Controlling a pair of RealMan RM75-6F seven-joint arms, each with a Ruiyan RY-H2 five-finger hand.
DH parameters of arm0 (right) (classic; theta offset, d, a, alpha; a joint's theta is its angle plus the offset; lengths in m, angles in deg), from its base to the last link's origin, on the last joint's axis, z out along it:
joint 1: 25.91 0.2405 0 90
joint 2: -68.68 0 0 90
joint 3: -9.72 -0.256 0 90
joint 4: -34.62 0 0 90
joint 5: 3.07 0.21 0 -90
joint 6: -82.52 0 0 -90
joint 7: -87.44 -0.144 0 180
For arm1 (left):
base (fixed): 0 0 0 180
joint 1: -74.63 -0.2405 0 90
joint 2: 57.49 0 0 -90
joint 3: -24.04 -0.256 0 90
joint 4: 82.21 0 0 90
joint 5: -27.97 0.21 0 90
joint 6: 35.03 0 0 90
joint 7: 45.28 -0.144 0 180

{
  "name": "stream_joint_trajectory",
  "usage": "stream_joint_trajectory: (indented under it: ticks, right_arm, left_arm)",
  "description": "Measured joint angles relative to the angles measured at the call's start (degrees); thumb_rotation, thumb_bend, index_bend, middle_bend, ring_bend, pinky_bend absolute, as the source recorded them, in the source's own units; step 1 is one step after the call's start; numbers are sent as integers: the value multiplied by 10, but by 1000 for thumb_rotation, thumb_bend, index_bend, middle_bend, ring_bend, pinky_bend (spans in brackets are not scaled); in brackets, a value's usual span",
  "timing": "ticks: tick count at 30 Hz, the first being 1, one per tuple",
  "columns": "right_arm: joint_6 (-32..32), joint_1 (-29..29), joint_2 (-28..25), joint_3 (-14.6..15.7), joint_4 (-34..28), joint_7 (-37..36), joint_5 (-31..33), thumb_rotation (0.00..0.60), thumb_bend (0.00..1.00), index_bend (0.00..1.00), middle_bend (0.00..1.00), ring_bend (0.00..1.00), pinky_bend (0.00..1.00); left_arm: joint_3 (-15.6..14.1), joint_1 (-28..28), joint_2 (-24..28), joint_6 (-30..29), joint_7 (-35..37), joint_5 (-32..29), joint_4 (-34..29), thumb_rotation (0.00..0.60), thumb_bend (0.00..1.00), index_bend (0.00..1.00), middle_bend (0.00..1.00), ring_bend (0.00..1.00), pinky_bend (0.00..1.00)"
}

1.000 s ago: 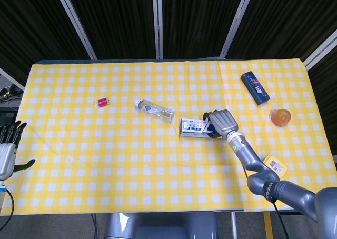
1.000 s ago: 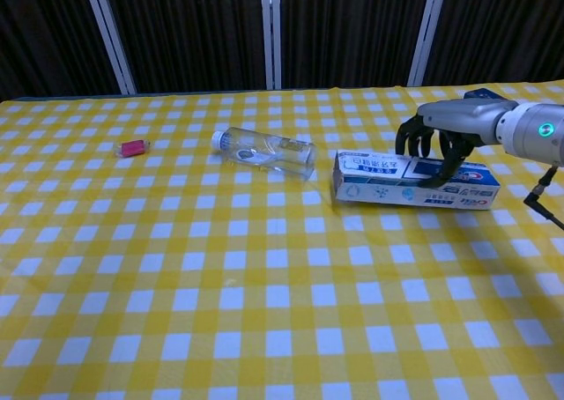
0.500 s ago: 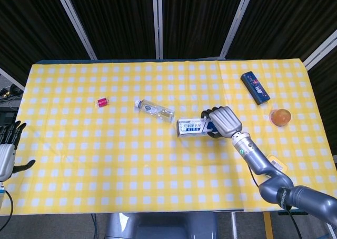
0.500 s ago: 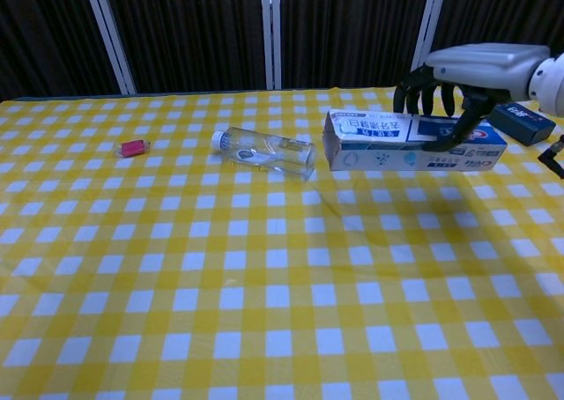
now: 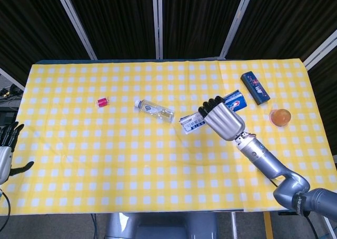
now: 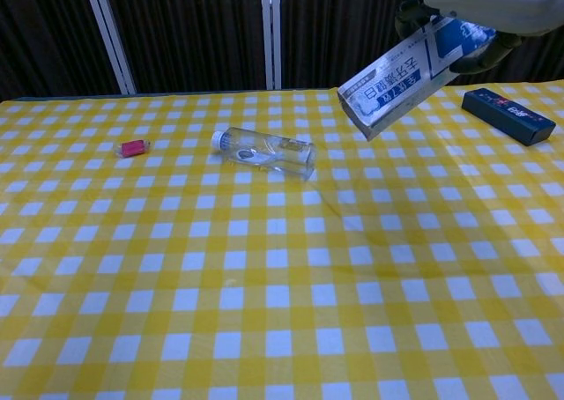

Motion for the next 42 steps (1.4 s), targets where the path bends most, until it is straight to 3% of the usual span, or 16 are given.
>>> stream_joint_trajectory:
  ticks: [8, 12, 17, 25, 32, 36, 42]
  right_arm:
    - [3, 6, -49, 1, -32, 229, -67, 600, 232, 480, 526, 449, 511]
    - [-10, 11, -70, 0, -60, 295, -90, 600, 236, 483, 526, 450, 511]
    - [-23, 10, -78, -6, -78, 323, -86, 600, 237, 487, 526, 452, 511]
    - [22, -6, -77, -24, -70, 300, -69, 600, 237, 490, 527, 454, 510]
    - [84, -22, -82, -67, -35, 253, -30, 600, 238, 489, 523, 454, 505]
    - [76, -34, -82, -65, -47, 207, 1, 600, 238, 489, 514, 453, 503]
    - [24, -55, -72, -43, -123, 70, 124, 600, 243, 488, 514, 454, 503]
  left_arm:
    - [-3, 0, 2, 4, -2, 2, -3, 600, 0, 0, 0, 0, 0]
    - [-3, 2, 1, 7, -6, 0, -3, 600, 0, 0, 0, 0, 0]
    - [-3, 1, 2, 6, -5, -1, -4, 600, 0, 0, 0, 0, 0]
    - [-3, 2, 3, 9, -3, -3, -3, 600, 0, 0, 0, 0, 0]
    - [-4, 3, 0, 10, -10, -2, -4, 600, 0, 0, 0, 0, 0]
    - [-5, 3, -2, 10, -16, 0, -5, 600, 0, 0, 0, 0, 0]
    - [-8, 4, -7, 9, -28, 4, -6, 600, 0, 0, 0, 0, 0]
